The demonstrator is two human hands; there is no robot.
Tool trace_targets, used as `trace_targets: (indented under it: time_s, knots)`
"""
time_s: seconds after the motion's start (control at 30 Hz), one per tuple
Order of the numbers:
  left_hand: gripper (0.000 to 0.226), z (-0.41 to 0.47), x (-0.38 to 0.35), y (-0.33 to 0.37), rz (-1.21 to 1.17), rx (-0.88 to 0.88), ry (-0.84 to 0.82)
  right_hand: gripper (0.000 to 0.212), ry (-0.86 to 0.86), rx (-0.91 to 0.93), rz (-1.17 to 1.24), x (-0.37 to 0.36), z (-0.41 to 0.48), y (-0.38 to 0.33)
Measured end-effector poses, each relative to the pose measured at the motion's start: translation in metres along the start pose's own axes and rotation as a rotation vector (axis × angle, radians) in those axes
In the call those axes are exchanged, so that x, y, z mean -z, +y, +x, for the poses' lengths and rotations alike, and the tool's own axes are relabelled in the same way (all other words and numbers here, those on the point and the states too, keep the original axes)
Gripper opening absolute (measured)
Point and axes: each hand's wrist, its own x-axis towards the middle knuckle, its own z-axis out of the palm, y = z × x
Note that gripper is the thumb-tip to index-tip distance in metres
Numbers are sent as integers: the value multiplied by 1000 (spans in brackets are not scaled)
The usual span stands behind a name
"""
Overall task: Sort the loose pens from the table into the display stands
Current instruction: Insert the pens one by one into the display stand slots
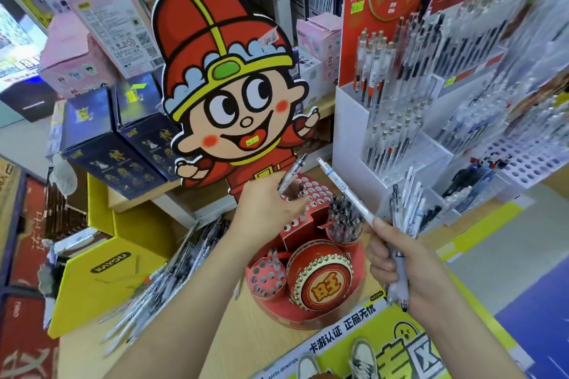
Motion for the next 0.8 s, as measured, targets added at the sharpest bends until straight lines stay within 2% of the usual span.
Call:
trace_targets:
  time_s: [0.17, 0.27, 0.33, 0.63, 0.73, 0.8]
  knots:
    - [27, -5, 16, -2, -191, 130, -166, 63, -68, -86, 80, -10, 1, 6]
    - [15, -13, 30, 4, -576, 170, -85, 60, -79, -94, 68, -14, 3, 6]
    - [16, -18, 38, 11, -812, 211, -97, 61, -87, -84, 27, -18, 5, 6]
    - [13, -22, 47, 12, -894, 169, -135, 68, -145, -115, -58, -32, 7, 6]
    - [6, -24, 46, 9, -865, 132, -87, 52, -124, -119, -116, -34, 7, 7]
    - [12, -26, 48, 7, -827, 121, -22, 40, -83, -92, -181, -37, 7, 8]
